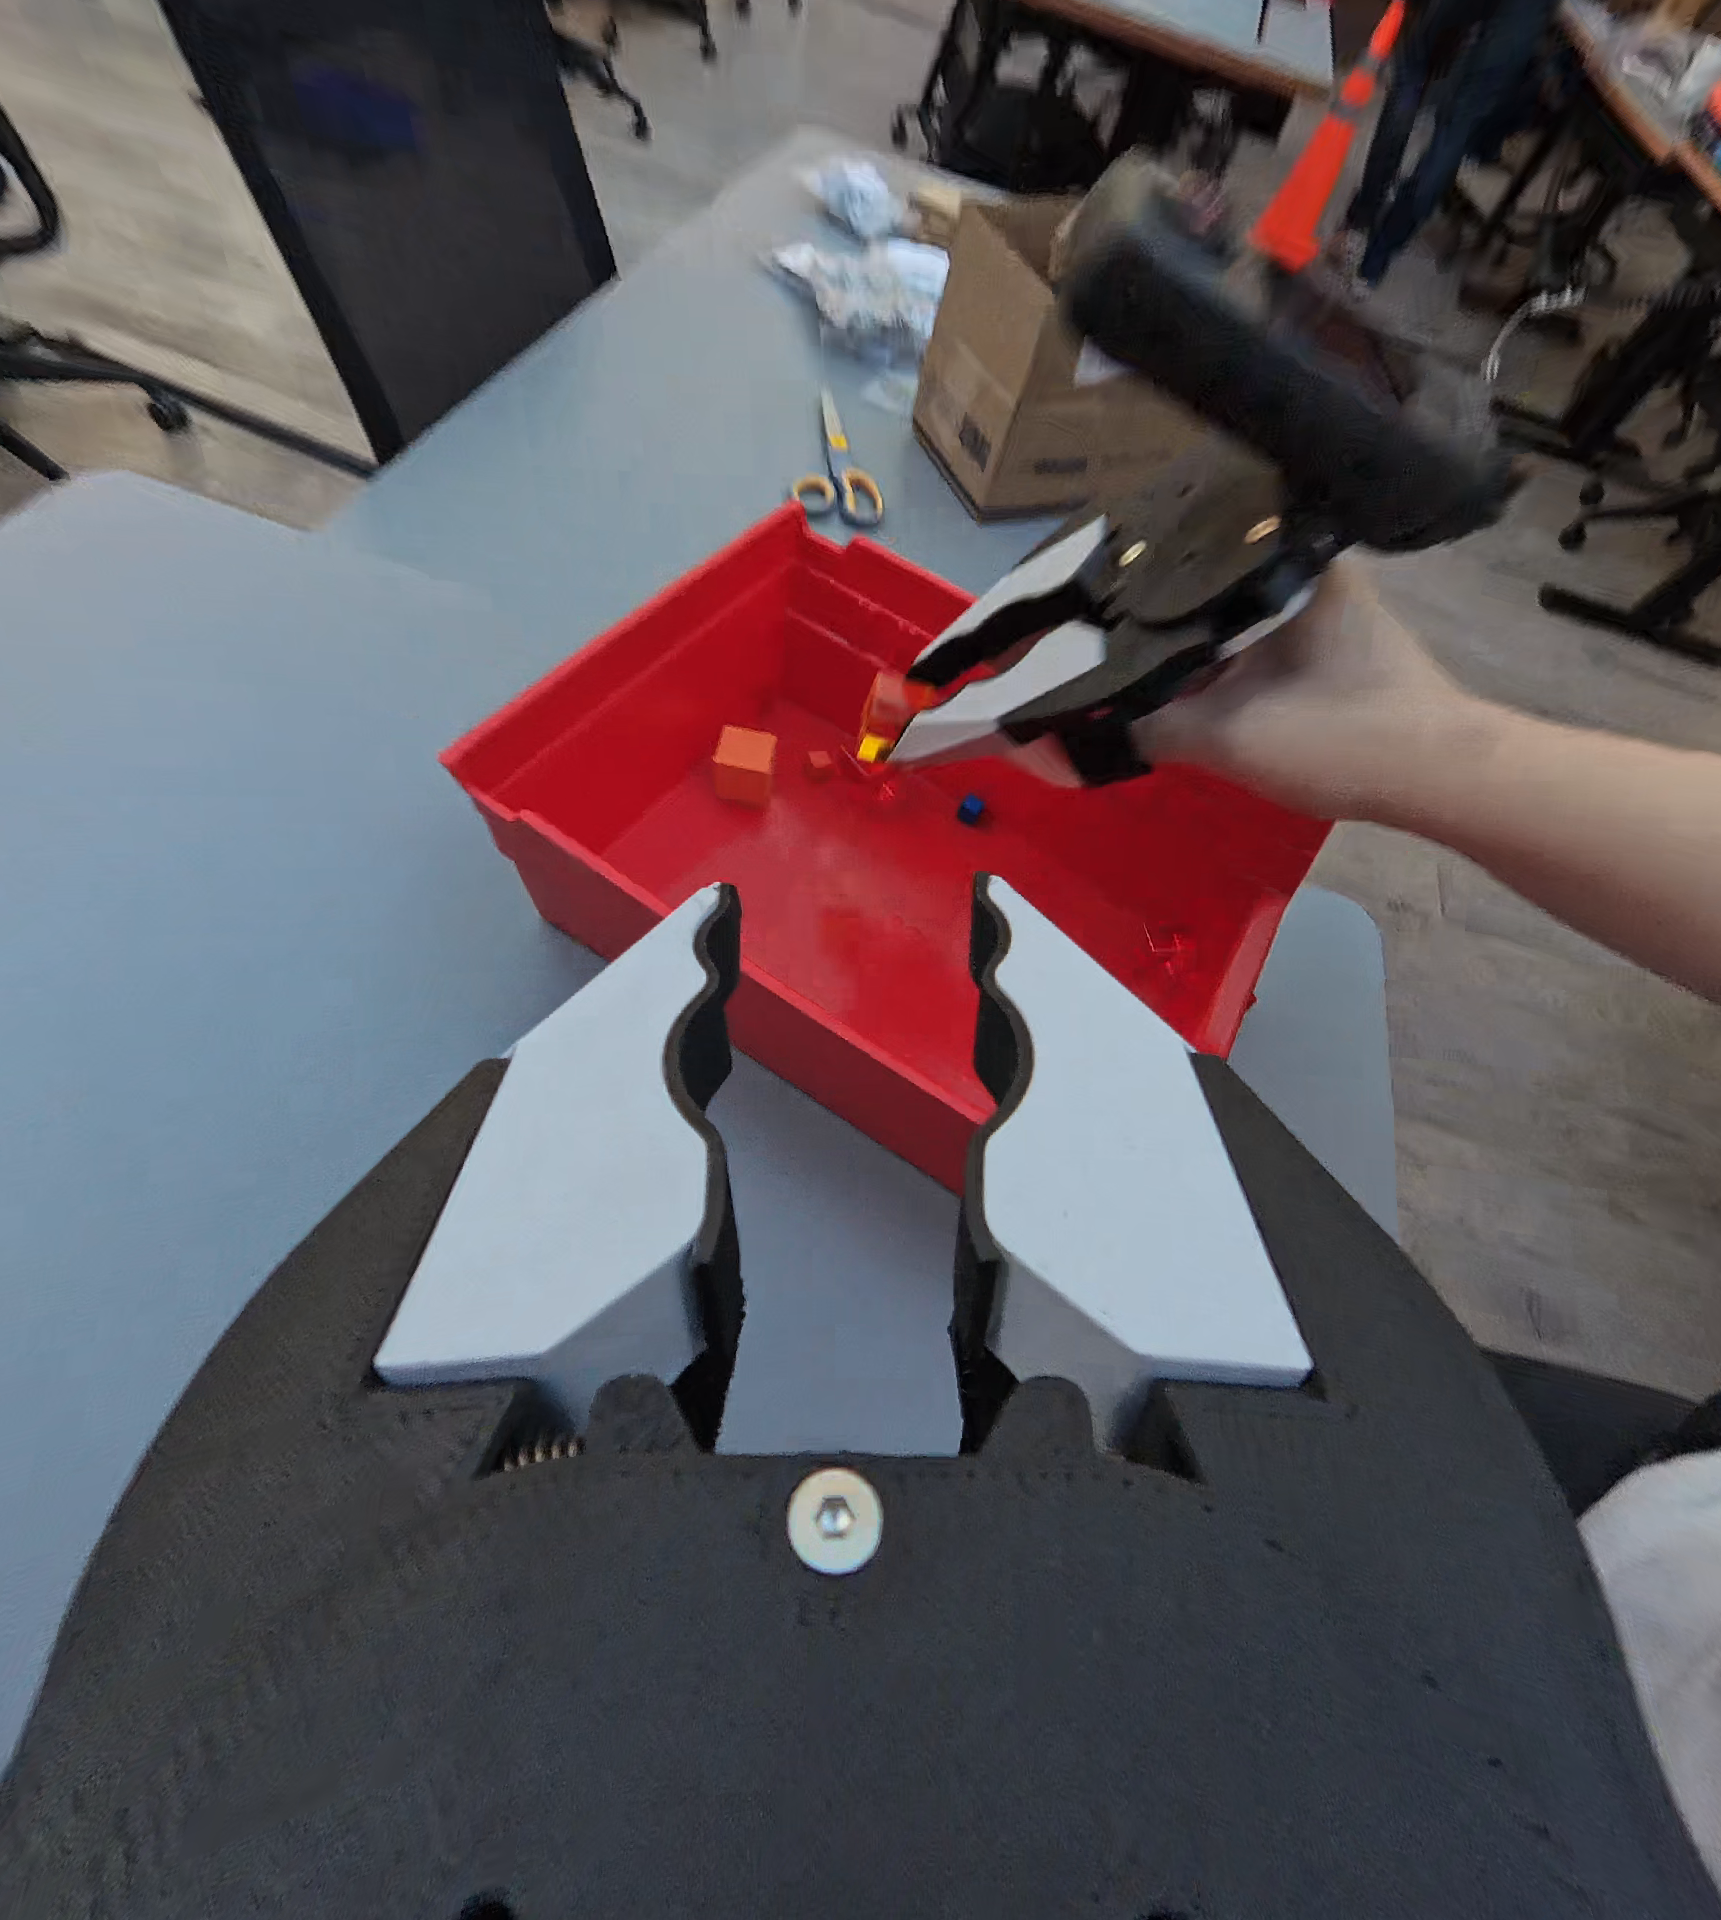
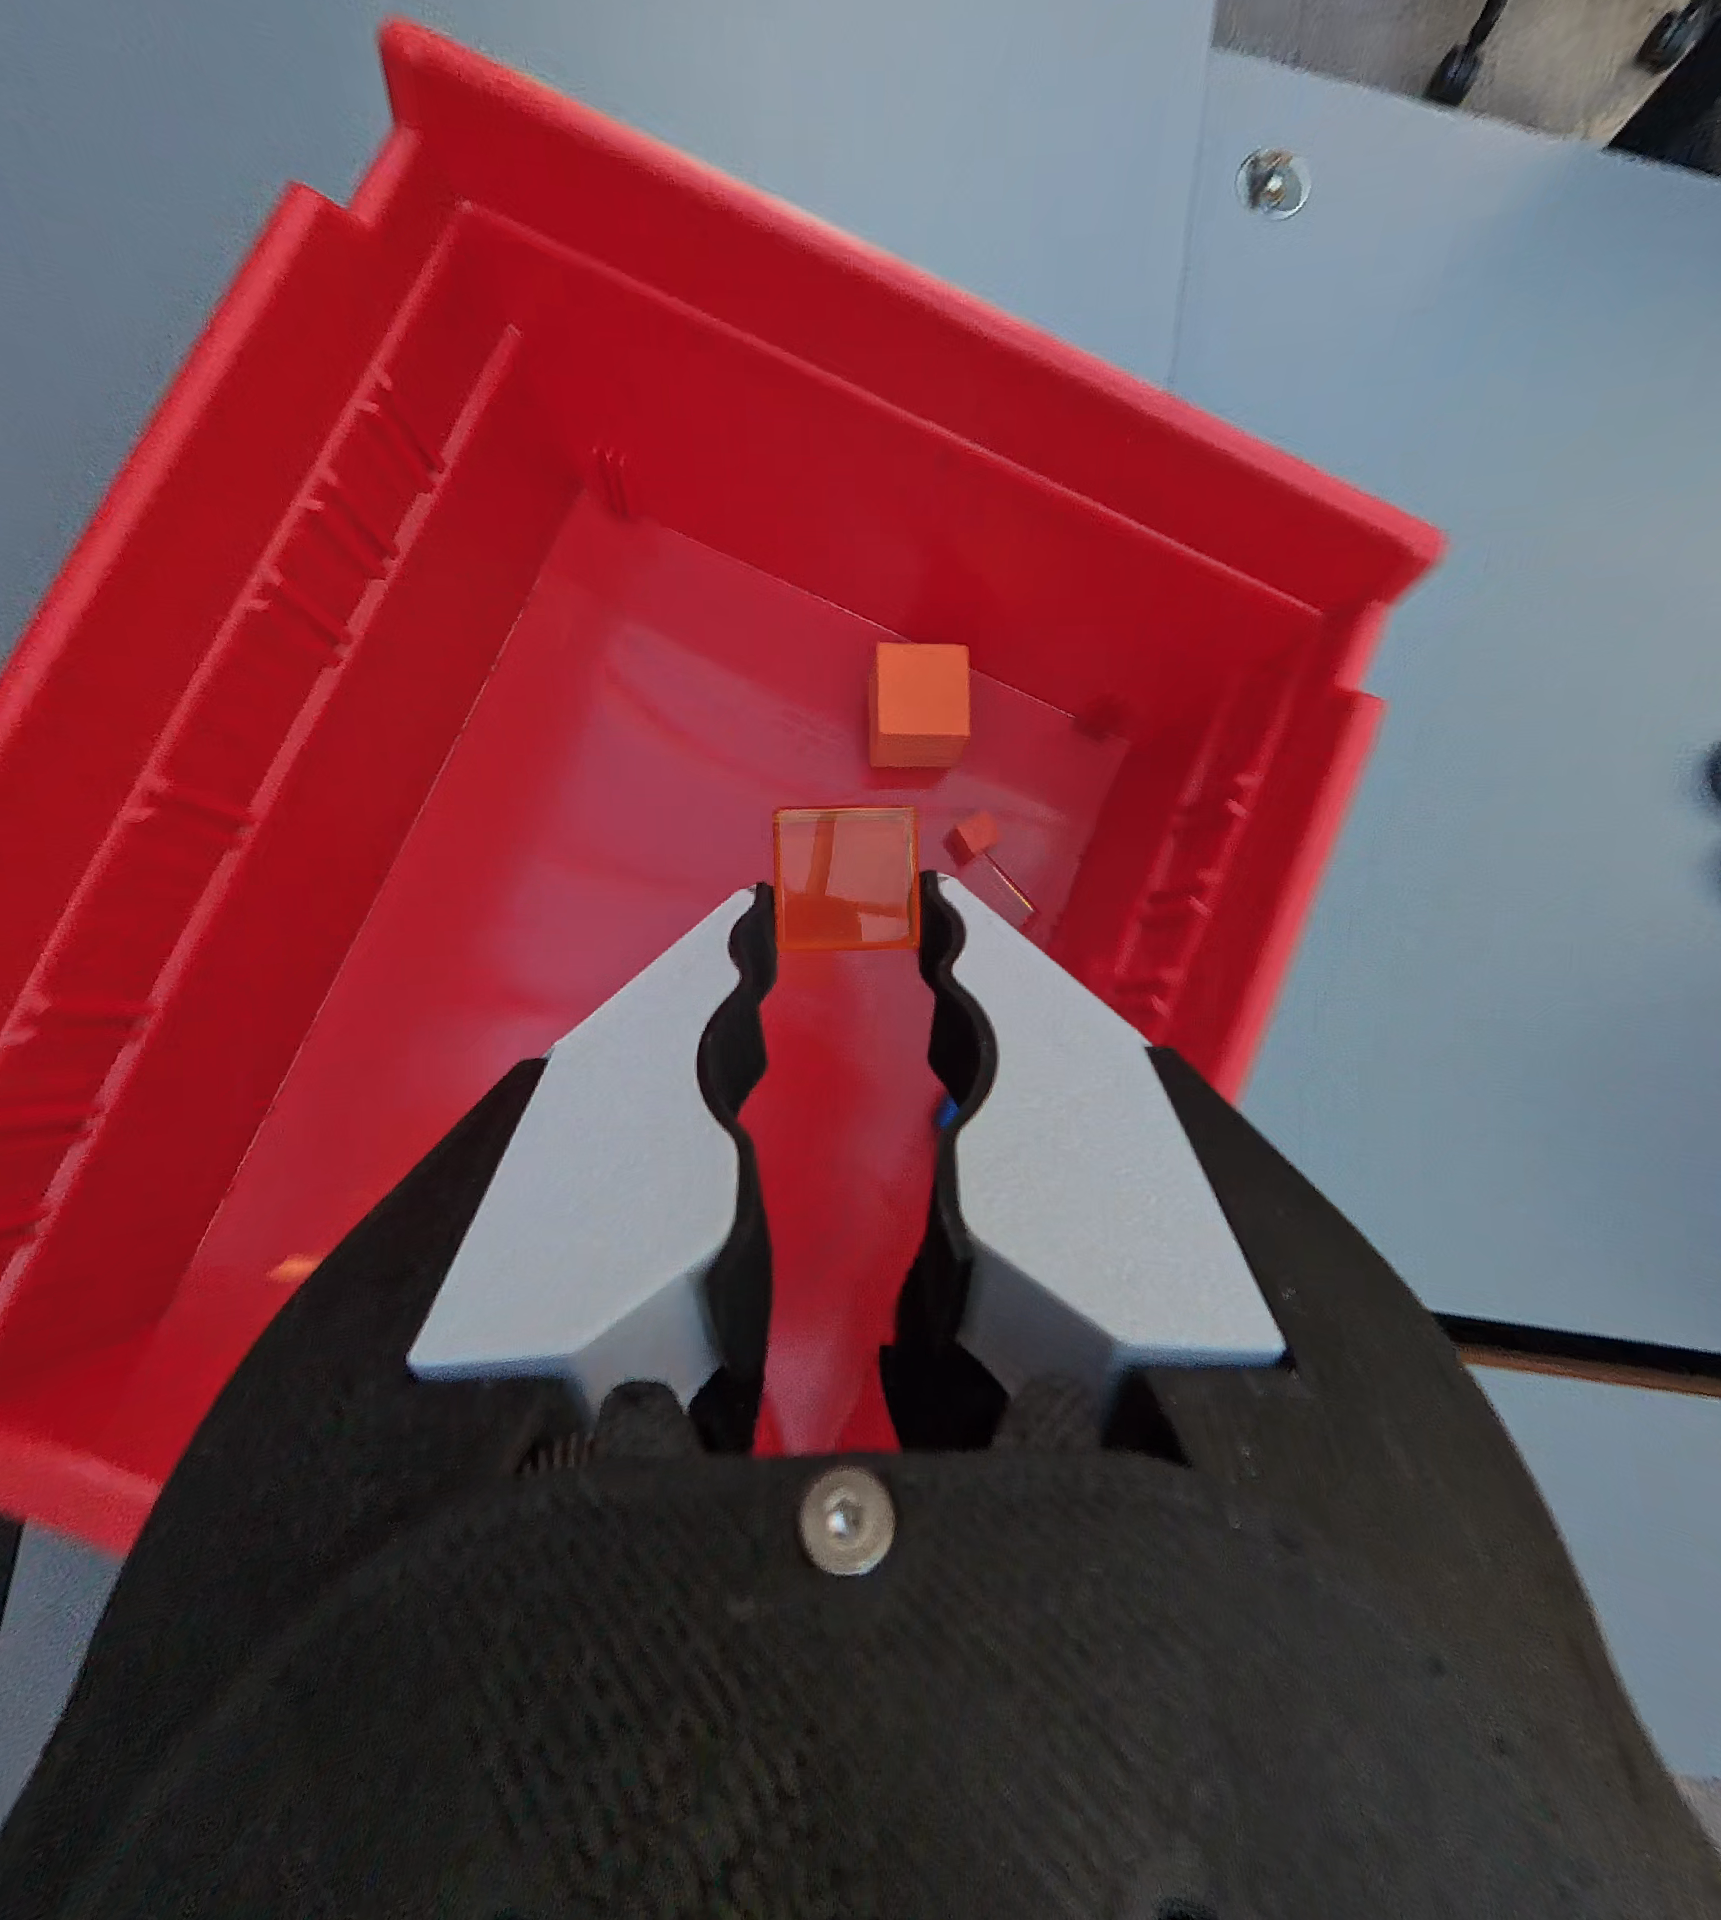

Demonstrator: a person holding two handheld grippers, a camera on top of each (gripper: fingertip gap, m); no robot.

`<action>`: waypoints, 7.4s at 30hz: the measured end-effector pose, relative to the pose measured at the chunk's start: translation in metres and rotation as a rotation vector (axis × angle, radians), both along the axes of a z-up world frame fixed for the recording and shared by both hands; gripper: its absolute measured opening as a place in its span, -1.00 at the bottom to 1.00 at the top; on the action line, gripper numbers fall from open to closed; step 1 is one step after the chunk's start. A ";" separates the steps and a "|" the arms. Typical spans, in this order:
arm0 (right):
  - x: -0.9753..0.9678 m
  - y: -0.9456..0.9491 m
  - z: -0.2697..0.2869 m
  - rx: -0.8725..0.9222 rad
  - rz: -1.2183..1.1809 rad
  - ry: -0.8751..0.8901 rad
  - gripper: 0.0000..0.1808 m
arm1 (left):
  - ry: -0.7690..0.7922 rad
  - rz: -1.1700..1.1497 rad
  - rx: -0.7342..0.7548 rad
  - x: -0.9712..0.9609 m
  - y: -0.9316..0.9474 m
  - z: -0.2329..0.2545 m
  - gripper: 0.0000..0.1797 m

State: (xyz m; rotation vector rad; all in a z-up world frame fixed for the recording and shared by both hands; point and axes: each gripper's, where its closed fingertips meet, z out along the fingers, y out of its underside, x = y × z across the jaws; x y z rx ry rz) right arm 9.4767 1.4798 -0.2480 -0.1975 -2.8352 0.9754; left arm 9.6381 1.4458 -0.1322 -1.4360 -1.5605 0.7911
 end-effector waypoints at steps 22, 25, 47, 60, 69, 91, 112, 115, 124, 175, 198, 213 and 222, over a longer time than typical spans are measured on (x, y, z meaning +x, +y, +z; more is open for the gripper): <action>-0.152 0.351 0.104 -0.160 -0.058 -0.181 -0.72 | -0.646 -0.622 -0.510 -0.198 0.047 -0.188 -0.71; -0.170 0.365 0.098 -0.192 -0.129 -0.225 -0.72 | -0.634 -0.643 -0.519 -0.201 0.053 -0.189 -0.73; -0.390 0.503 0.036 -0.194 -0.229 -0.212 -0.72 | -0.302 0.299 -0.170 -0.268 0.091 0.052 -0.73; -0.546 0.339 0.070 -0.310 0.144 -0.169 -0.72 | -0.212 0.063 -0.050 -0.500 0.273 0.073 -0.74; -0.591 0.245 0.046 -0.258 0.183 -0.120 -0.72 | -0.168 -0.100 0.039 -0.576 0.278 0.062 -0.73; -0.636 0.231 0.051 -0.042 0.374 -0.227 -0.72 | -0.216 0.016 0.184 -0.640 0.264 0.035 -0.74; -0.636 0.198 -0.006 0.336 0.502 -0.006 -0.72 | -0.241 -0.012 0.240 -0.632 0.254 0.016 -0.74; -0.642 0.202 -0.021 0.402 0.501 0.053 -0.72 | -0.236 -0.006 0.257 -0.627 0.253 0.013 -0.74; -0.646 0.219 0.005 0.295 0.433 -0.035 -0.73 | -0.221 0.017 0.272 -0.614 0.248 0.013 -0.74; -0.651 0.210 -0.008 0.391 0.454 0.018 -0.73 | -0.229 -0.040 0.293 -0.616 0.258 0.015 -0.74; -0.651 0.216 -0.009 0.386 0.499 0.026 -0.72 | -0.239 -0.050 0.306 -0.618 0.262 0.013 -0.73; -0.647 0.212 -0.010 0.360 0.487 0.017 -0.68 | -0.244 -0.049 0.308 -0.617 0.264 0.012 -0.73; -0.644 0.215 -0.009 0.344 0.487 0.037 -0.61 | -0.248 -0.058 0.309 -0.619 0.265 0.013 -0.74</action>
